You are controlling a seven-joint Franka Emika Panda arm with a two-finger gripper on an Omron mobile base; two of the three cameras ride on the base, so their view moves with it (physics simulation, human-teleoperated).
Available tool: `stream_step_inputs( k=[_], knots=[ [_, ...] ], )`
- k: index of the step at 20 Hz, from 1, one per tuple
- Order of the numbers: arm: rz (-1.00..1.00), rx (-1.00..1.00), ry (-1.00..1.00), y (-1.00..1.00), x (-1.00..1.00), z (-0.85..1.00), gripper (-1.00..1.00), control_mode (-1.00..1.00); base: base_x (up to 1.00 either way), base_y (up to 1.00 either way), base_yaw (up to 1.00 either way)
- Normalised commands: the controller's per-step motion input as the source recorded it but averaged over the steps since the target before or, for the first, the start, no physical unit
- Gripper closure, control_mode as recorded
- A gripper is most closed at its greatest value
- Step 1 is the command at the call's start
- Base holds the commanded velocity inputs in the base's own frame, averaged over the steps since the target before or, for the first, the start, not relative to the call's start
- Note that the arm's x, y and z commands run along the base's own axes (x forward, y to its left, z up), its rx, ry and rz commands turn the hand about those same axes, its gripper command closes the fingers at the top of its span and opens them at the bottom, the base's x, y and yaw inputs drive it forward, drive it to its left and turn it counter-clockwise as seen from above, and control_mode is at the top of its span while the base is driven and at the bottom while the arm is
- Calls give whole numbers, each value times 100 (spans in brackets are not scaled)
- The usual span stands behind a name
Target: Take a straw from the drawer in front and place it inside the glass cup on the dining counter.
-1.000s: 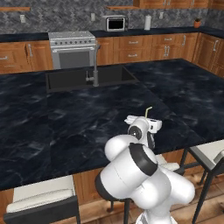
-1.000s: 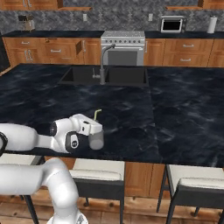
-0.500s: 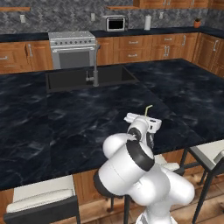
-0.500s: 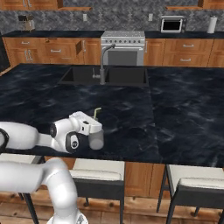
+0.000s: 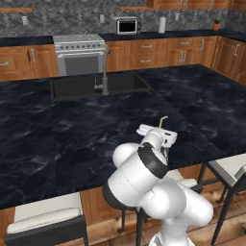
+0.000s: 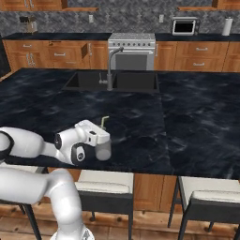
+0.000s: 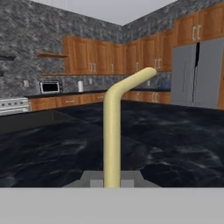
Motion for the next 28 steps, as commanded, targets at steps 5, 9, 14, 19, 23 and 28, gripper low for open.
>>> stream_step_inputs(
  k=[5,9,14,19,23,28],
  knots=[
    [0,0,0,-5,0,0,100,-100,0,0,0],
    [0,0,0,0,0,0,100,-100,0,0,0],
    [0,0,0,0,0,0,-100,-100,0,0,0],
    [0,0,0,-3,5,0,-100,-100,0,0,0],
    [0,0,0,-7,0,0,-100,-100,0,0,0],
    [0,0,1,0,0,0,-100,-100,0,0,0]
  ],
)
